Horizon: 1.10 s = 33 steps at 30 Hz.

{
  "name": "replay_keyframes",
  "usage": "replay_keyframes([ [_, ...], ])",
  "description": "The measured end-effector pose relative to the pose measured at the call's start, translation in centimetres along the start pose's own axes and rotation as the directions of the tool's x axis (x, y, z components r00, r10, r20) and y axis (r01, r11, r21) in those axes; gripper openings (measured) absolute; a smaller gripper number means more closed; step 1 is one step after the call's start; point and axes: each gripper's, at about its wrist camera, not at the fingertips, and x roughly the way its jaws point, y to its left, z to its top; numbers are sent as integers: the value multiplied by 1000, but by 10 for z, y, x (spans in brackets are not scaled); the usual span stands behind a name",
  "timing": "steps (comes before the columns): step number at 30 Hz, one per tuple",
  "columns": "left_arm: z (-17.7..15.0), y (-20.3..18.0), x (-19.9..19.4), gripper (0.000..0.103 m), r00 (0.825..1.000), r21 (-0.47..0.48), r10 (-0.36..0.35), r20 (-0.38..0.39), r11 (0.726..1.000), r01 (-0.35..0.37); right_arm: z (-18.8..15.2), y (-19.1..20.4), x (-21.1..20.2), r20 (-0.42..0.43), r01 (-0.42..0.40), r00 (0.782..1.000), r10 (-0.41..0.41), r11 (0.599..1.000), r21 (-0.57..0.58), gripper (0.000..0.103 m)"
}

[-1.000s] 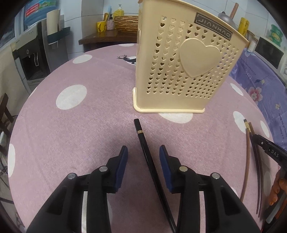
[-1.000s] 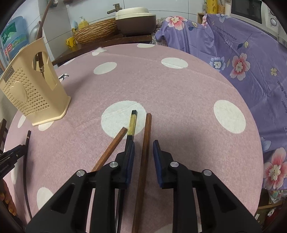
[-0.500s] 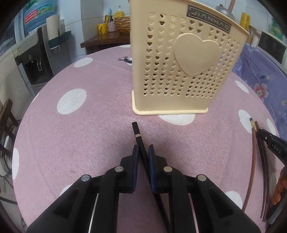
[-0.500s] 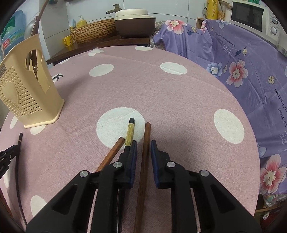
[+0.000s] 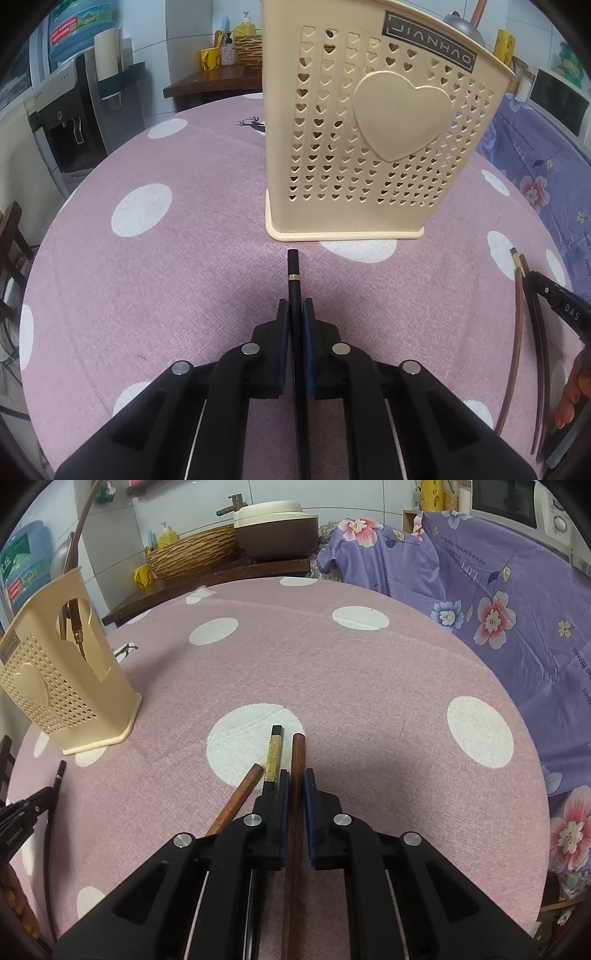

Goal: Organize utensils
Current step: 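Lift both chopsticks and carry them above the cream basket with both tools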

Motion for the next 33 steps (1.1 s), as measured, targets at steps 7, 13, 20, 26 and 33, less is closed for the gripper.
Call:
replay_keyframes([
  [7,3,11,-15,8,997,-54,-68,45,996,70,-1,-9,-19,63,-56,997,54,998,39,8],
  [13,4,23,-61,8,979,-73,-138,147,986,150,0,-14,-65,173,-139,977,127,989,58,8],
  [20,6,31,-123,8,931,-48,-215,295,970,239,-3,-14,-134,309,-207,932,189,978,25,8],
  [26,3,31,-153,8,900,-11,-252,356,962,274,-12,-14,-176,374,-243,899,228,970,-9,8],
  [33,-2,31,-165,8,883,11,-272,382,957,290,-24,-3,-196,379,-286,880,287,956,-60,8],
])
